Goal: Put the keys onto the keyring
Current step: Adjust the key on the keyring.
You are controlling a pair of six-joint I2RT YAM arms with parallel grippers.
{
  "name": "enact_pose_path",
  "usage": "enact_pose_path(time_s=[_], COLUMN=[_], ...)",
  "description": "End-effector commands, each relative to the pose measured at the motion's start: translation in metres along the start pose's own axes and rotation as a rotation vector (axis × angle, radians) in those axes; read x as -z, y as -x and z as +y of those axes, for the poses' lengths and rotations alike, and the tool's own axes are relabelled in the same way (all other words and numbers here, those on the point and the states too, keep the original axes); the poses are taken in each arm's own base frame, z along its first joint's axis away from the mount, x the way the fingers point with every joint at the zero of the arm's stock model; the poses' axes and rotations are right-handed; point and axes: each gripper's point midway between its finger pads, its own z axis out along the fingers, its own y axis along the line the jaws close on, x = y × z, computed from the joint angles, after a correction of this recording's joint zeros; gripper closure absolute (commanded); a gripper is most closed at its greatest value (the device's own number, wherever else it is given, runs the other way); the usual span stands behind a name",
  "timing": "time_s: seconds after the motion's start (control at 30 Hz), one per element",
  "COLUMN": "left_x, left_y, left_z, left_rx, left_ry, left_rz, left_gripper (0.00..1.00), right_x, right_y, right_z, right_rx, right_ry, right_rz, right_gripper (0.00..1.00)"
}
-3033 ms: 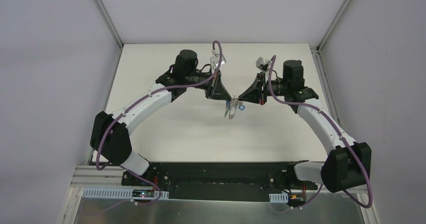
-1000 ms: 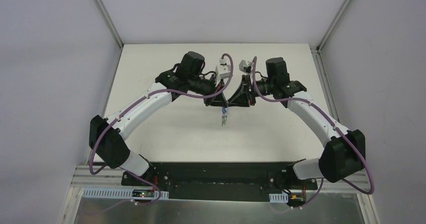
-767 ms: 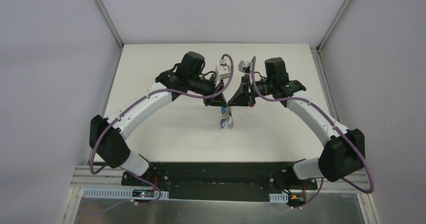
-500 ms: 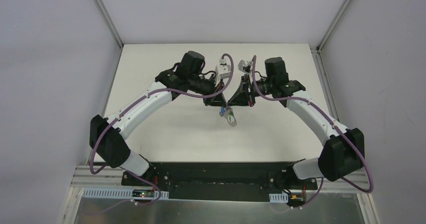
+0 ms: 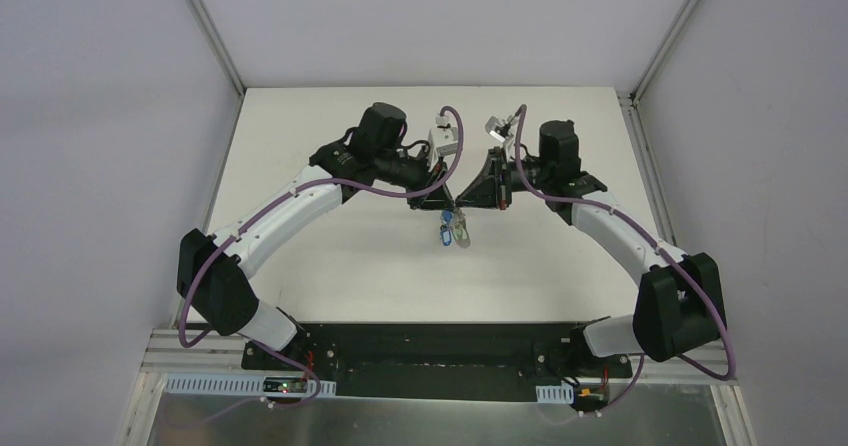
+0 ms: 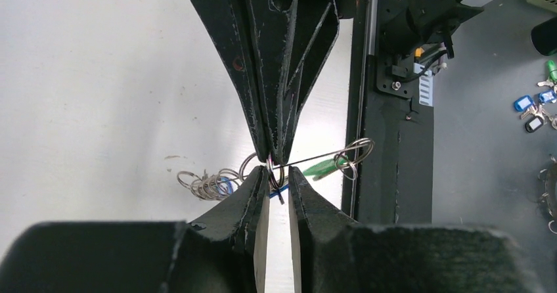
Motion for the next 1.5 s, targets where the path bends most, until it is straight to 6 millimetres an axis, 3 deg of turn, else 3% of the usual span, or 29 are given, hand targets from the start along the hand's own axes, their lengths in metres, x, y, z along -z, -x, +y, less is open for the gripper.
enact_pose_path(time_s=[0.0, 0.47, 0.7, 1.2, 1.47], left_x=[0.01, 0.009, 0.008, 0.013, 0.007], left_y=[0.018, 0.029, 0.036, 0.046, 0.044], left_z=[-0.015, -0.001, 0.003, 0.004, 0.003], left_rx=[-0.022, 0.055, 0.059, 0.04, 0.081], left_ry=[-0.038, -0.024, -0.021, -0.022, -0.056], left_rz=[-0.07, -0.142, -0.152, -0.174, -0.168], left_gripper=[0.84, 0.91, 0.83, 0.81, 0.95], right_x=[0.01, 0.016, 0.016, 0.016, 0.016], right_y=[0.032, 0.043, 0.038, 0.035, 0.036], right_z=[0.012, 0.01, 0.009, 0.01, 0.011], right_rx=[0.074, 0.002, -0.003, -0.001, -0.002], right_ry=[0.015, 0.034, 0.036, 0.046, 0.044], right_rz=[-0.104, -0.207, -0.201, -0.191, -0.193], right_gripper=[1.0, 1.0, 1.0, 1.0, 1.0])
